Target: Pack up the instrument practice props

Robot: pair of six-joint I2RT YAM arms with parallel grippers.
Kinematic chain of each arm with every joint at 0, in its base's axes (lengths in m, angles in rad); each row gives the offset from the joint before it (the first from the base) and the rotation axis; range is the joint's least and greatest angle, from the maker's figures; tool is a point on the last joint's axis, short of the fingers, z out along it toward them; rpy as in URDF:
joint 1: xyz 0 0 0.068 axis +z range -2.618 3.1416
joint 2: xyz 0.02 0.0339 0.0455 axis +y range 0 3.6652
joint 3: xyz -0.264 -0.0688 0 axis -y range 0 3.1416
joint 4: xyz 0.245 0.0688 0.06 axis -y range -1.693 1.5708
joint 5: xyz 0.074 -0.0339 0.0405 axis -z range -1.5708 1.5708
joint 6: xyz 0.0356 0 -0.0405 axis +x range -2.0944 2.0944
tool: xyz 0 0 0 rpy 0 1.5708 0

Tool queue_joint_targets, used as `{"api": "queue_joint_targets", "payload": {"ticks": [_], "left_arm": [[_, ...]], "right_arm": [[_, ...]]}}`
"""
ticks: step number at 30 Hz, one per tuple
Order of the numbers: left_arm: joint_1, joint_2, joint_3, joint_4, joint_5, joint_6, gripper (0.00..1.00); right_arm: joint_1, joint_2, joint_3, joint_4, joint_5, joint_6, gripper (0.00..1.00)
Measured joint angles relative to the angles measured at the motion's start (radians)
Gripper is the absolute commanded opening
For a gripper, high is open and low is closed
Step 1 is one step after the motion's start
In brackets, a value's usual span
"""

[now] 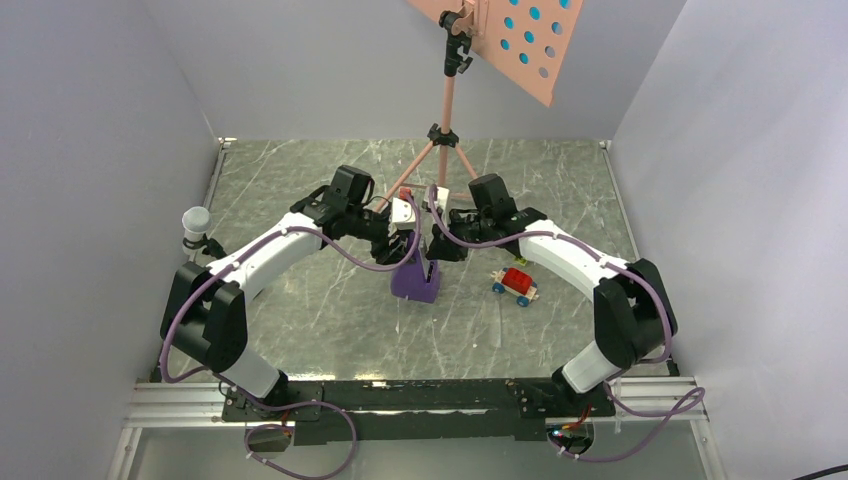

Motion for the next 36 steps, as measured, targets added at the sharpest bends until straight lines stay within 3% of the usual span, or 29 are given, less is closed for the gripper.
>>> {"api": "queue_joint_targets", "payload": {"ticks": [12,17,28,36], "left_arm": [[-0.001,0.001,0.002,-0.001,-0.002,-0.001,0.01],[-0.001,0.001,0.000,0.014,-0.008,-0.030,0.05],[-0.001,-0.021,-0.047,0.103,-0.022,-0.103,0.38],[-0.011,-0.041,-0.079,0.167,-0.066,-0.155,0.65]], "right_arm": [[0.004,0.022,0.028,-0.026,-0.010,-0.004,0.09],[0.011,0.019,0.031,-0.040,-0.013,-0.031,0.10],[0.011,0.016,0.030,-0.042,-0.013,-0.035,0.18],[0.012,-0.001,0.024,-0.051,-0.019,-0.035,0.48]]}}
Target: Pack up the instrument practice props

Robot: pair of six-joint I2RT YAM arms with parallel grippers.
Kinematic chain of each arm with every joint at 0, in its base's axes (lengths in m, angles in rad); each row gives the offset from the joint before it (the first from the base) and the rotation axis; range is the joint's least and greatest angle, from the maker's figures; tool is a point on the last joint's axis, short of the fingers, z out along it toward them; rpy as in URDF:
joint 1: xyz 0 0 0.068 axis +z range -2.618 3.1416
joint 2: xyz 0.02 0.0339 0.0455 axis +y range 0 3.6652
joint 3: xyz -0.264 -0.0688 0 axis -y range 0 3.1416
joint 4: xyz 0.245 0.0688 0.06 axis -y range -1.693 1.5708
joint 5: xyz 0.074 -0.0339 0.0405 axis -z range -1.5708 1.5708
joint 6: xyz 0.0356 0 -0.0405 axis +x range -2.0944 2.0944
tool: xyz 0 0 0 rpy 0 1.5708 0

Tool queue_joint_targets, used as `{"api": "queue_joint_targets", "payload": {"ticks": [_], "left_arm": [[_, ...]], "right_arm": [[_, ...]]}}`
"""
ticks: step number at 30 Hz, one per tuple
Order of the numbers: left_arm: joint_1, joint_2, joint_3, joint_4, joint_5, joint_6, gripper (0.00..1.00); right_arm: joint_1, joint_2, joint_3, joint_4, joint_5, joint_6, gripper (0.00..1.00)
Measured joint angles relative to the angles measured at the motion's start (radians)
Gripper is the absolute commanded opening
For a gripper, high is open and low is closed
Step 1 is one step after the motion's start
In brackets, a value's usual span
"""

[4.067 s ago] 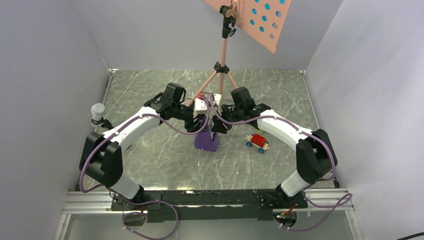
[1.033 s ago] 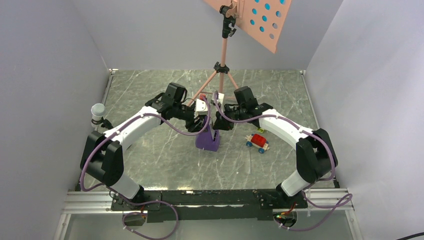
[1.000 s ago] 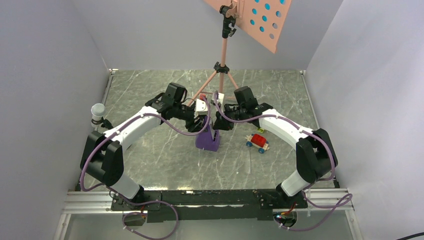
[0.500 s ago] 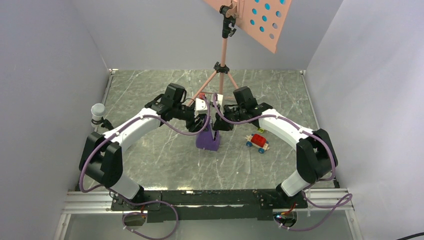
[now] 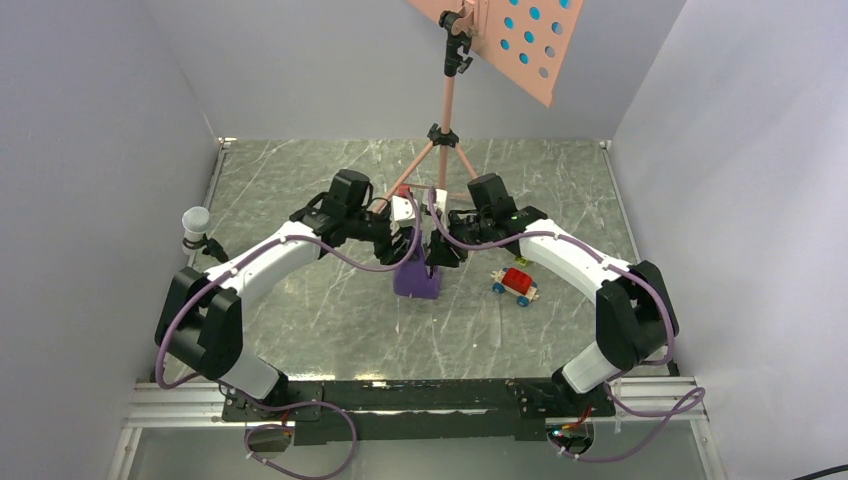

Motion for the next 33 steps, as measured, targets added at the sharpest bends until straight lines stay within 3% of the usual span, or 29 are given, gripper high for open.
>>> {"api": "queue_joint_targets", "payload": {"ticks": [2,4,6,7,14,33], "left_arm": [[-0.002,0.000,0.000,0.010,-0.014,-0.008,0.73],[-0.004,0.000,0.000,0.017,-0.040,-0.007,0.82],[-0.005,0.000,-0.001,0.018,-0.063,-0.005,0.97],[-0.005,-0.001,-0.003,0.019,-0.074,-0.005,0.99],[-0.003,-0.027,-0.011,0.009,-0.107,-0.010,0.99],[-0.003,-0.282,-0.119,-0.021,-0.279,-0.201,0.99]], "right_arm": [[-0.001,-0.006,0.000,-0.006,-0.007,-0.001,0.57],[-0.004,-0.015,0.000,-0.008,-0.019,-0.001,0.62],[-0.009,-0.029,0.000,-0.014,-0.024,-0.004,0.65],[-0.010,-0.039,0.000,-0.019,-0.025,-0.006,0.67],[-0.031,-0.109,-0.016,-0.053,0.014,0.021,0.69],[-0.072,-0.153,-0.216,-0.256,0.464,0.627,0.79]]}}
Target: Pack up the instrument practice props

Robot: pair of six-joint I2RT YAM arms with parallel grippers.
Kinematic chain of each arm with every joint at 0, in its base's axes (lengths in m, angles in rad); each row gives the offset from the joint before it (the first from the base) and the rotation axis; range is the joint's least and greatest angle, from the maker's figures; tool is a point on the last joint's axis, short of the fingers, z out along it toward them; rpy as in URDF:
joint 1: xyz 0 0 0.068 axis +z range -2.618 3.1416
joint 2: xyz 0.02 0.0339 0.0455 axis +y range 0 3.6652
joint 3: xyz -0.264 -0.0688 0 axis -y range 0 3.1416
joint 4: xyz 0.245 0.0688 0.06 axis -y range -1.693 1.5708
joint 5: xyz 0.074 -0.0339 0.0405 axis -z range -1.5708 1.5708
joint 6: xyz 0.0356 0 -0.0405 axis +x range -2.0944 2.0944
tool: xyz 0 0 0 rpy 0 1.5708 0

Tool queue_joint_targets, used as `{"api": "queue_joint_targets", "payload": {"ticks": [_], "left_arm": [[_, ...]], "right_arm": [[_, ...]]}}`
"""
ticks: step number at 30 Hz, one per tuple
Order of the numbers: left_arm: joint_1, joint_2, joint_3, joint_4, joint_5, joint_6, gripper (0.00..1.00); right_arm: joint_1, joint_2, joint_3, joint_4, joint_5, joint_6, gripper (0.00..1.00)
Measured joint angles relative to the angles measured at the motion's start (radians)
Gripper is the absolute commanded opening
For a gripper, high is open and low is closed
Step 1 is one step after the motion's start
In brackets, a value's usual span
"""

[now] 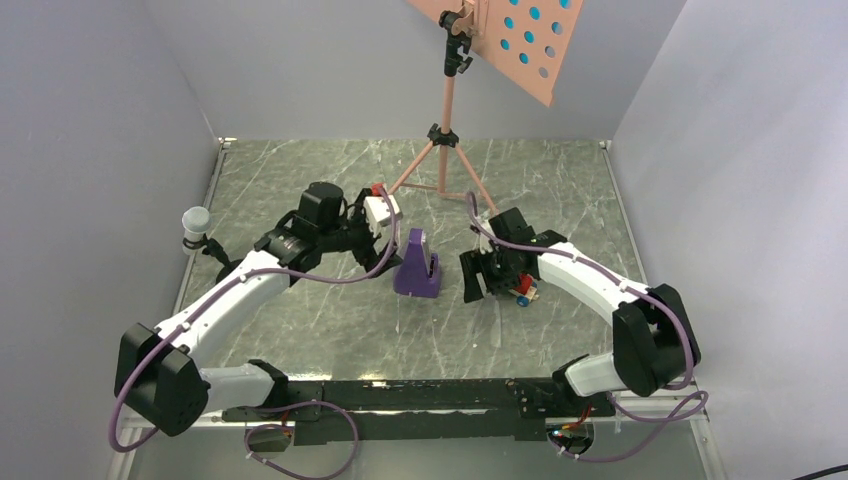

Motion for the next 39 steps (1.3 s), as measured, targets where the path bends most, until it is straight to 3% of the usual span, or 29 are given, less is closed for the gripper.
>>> {"api": "queue_joint_targets", "payload": {"ticks": [2,5,11,17,22,29,30,31,33,34,39], "left_arm": [[0.000,-0.014,-0.018,0.002,-0.010,-0.031,0.99],[0.000,-0.034,-0.050,0.010,-0.016,-0.075,0.99],[0.000,-0.046,-0.092,0.039,-0.019,-0.132,0.99],[0.000,-0.084,-0.124,0.063,-0.023,-0.165,0.99],[0.000,-0.116,-0.144,0.099,-0.048,-0.186,0.99],[0.000,-0.170,-0.163,0.132,-0.080,-0.194,0.99],[0.000,-0.179,-0.167,0.137,-0.087,-0.195,0.99],[0.000,-0.188,-0.172,0.144,-0.092,-0.196,0.99],[0.000,-0.203,-0.182,0.152,-0.099,-0.196,0.99],[0.000,-0.208,-0.187,0.157,-0.102,-0.196,0.99],[0.000,-0.216,-0.194,0.166,-0.116,-0.200,0.99]], "right_arm": [[0.000,0.001,-0.036,-0.024,0.026,0.047,0.95],[0.000,0.008,-0.076,-0.071,0.071,0.126,0.96],[0.000,0.050,-0.078,-0.121,0.140,0.251,0.82],[0.005,0.146,-0.042,-0.122,0.186,0.358,0.81],[0.034,0.225,0.022,-0.146,0.257,0.411,0.71],[0.071,0.279,0.055,-0.201,0.314,0.467,0.51],[0.072,0.288,0.055,-0.208,0.312,0.478,0.45],[0.072,0.299,0.056,-0.214,0.309,0.488,0.25],[0.073,0.320,0.063,-0.227,0.290,0.510,0.04],[0.075,0.330,0.069,-0.236,0.277,0.519,0.00],[0.099,0.351,0.113,-0.285,0.225,0.536,0.00]]}}
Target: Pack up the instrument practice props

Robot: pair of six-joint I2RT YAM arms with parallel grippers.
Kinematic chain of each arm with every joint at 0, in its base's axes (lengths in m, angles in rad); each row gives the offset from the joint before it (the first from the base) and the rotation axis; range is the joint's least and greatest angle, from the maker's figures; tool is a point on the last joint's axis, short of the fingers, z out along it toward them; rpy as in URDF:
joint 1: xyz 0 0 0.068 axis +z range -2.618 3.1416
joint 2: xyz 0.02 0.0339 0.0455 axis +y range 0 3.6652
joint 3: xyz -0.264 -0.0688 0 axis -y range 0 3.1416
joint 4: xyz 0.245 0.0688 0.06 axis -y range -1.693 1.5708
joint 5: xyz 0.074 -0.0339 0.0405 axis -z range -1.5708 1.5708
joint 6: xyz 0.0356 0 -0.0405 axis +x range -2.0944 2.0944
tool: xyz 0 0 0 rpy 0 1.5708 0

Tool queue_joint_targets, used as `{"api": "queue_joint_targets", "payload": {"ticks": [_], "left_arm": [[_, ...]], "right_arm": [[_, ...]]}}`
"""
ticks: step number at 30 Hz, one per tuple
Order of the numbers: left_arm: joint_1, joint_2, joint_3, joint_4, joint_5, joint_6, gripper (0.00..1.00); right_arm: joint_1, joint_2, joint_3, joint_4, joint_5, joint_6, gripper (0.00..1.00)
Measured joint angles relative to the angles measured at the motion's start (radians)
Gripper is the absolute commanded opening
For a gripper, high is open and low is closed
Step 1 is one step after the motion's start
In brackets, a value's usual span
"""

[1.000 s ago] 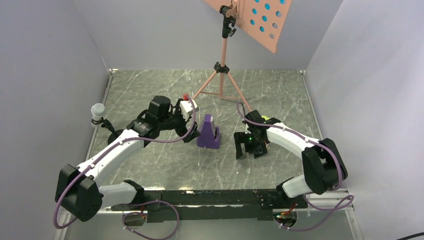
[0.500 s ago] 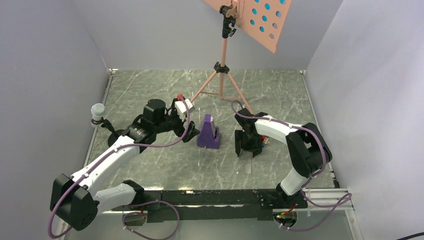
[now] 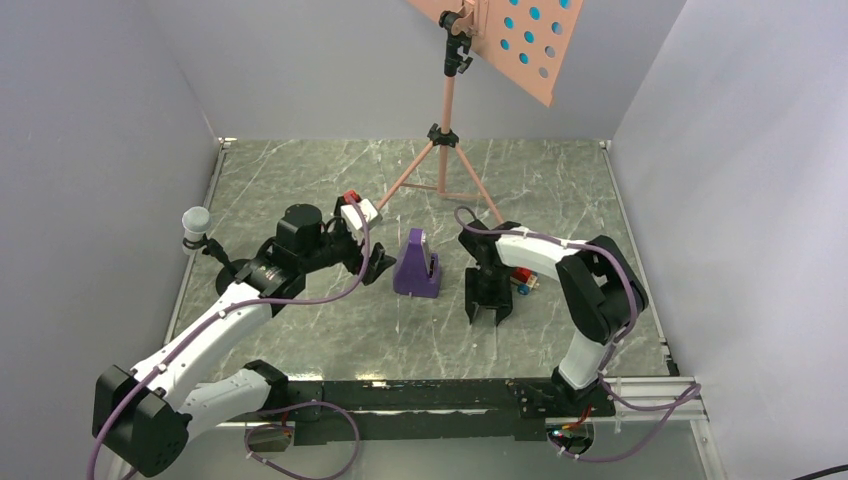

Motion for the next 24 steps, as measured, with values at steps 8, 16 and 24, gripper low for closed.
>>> {"api": "queue_joint_targets", "payload": {"ticks": [8,16,24], "left_arm": [[0.000,-0.005,0.009,-0.007,0.087,0.053,0.99],[0.000,0.026,0.128,-0.090,0.224,0.160,0.99],[-0.003,0.134,0.259,-0.045,0.330,0.092,0.99]], "right_arm": [[-0.074,-0.115,0.046,0.016,-0.121,-0.226,0.00],[-0.135,-0.551,0.047,0.188,-0.407,-0.523,0.00],[-0.130,-0.657,0.072,0.480,-0.475,-0.571,0.00]]}}
